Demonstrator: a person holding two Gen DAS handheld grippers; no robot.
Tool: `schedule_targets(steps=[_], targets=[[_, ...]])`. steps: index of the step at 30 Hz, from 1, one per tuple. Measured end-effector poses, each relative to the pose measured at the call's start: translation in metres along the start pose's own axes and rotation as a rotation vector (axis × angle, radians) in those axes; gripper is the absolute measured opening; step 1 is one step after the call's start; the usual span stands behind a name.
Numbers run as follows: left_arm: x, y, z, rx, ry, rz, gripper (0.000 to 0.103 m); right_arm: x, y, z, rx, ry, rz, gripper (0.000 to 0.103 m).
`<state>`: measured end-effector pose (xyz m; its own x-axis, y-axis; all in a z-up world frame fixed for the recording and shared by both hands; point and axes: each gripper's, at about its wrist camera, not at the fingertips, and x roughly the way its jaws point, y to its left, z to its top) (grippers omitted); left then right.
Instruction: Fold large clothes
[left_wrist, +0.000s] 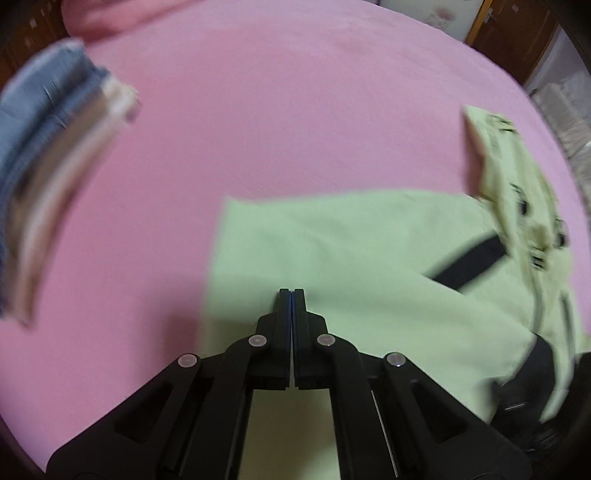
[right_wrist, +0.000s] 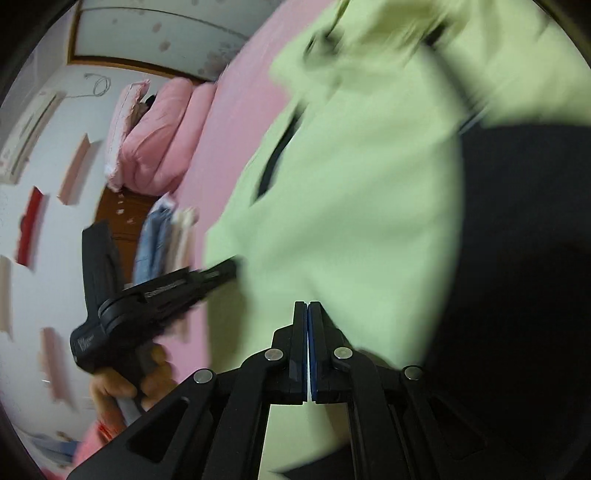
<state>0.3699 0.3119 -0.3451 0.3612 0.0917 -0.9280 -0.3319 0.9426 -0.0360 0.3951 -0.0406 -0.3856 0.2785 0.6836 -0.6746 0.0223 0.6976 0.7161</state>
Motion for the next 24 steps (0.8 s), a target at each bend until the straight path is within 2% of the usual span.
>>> schedule_targets(steps=[1, 2, 3, 4, 6, 8, 9, 10, 11, 12, 14, 16, 17, 19, 20, 23, 24], targets=[[0.002, 0.009, 0.003, -0.011, 0.001, 0.024, 0.0, -0.017, -0.02, 0.009, 0.038, -0.043, -0.015, 0.0], [0.005, 0.021, 0.006, -0.035, 0.007, 0.027, 0.0, -0.028, -0.036, 0.015, 0.079, -0.066, 0.017, 0.0], [0.007, 0.028, 0.007, -0.054, 0.012, 0.022, 0.0, -0.045, -0.055, 0.019, 0.144, -0.122, -0.025, 0.0], [0.008, 0.037, 0.007, -0.075, 0.015, 0.014, 0.0, -0.067, -0.071, 0.021, 0.183, -0.207, -0.13, 0.0], [0.007, 0.06, 0.01, -0.107, 0.015, 0.035, 0.0, -0.101, -0.091, 0.021, 0.229, -0.335, -0.236, 0.0], [0.012, 0.069, 0.013, -0.127, 0.021, 0.061, 0.0, -0.117, -0.097, 0.021, 0.24, -0.398, -0.349, 0.0], [0.008, 0.08, 0.012, -0.145, 0.023, 0.04, 0.0, -0.12, -0.093, 0.02, 0.237, -0.416, -0.393, 0.0], [0.0, 0.089, 0.009, -0.159, 0.017, 0.025, 0.0, -0.124, -0.086, 0.019, 0.24, -0.434, -0.486, 0.0], [-0.006, 0.089, 0.009, -0.157, 0.001, 0.012, 0.0, -0.124, -0.078, 0.018, 0.227, -0.449, -0.526, 0.0], [-0.016, 0.088, 0.008, -0.144, -0.022, -0.004, 0.0, -0.124, -0.074, 0.015, 0.212, -0.455, -0.519, 0.0], [-0.04, 0.081, -0.001, -0.086, -0.067, -0.043, 0.0, -0.111, -0.047, 0.014, 0.165, -0.464, -0.41, 0.0], [-0.053, 0.07, -0.011, -0.041, -0.062, -0.097, 0.0, -0.09, -0.021, 0.013, 0.107, -0.403, -0.259, 0.001], [-0.053, 0.057, -0.014, -0.024, -0.045, -0.12, 0.0, -0.062, 0.001, 0.016, 0.09, -0.357, -0.209, 0.001], [-0.049, 0.049, -0.023, -0.019, -0.001, -0.132, 0.0, -0.011, 0.03, 0.014, 0.054, -0.196, -0.074, 0.001], [-0.047, 0.047, -0.032, -0.026, 0.035, -0.12, 0.0, 0.004, 0.04, 0.01, 0.048, -0.151, -0.045, 0.001], [-0.028, 0.059, -0.046, -0.02, 0.155, 0.027, 0.0, 0.084, 0.07, -0.002, 0.061, 0.089, 0.01, 0.001], [-0.03, 0.065, -0.05, 0.001, 0.156, 0.086, 0.0, 0.098, 0.073, -0.006, 0.067, 0.147, 0.01, 0.001]])
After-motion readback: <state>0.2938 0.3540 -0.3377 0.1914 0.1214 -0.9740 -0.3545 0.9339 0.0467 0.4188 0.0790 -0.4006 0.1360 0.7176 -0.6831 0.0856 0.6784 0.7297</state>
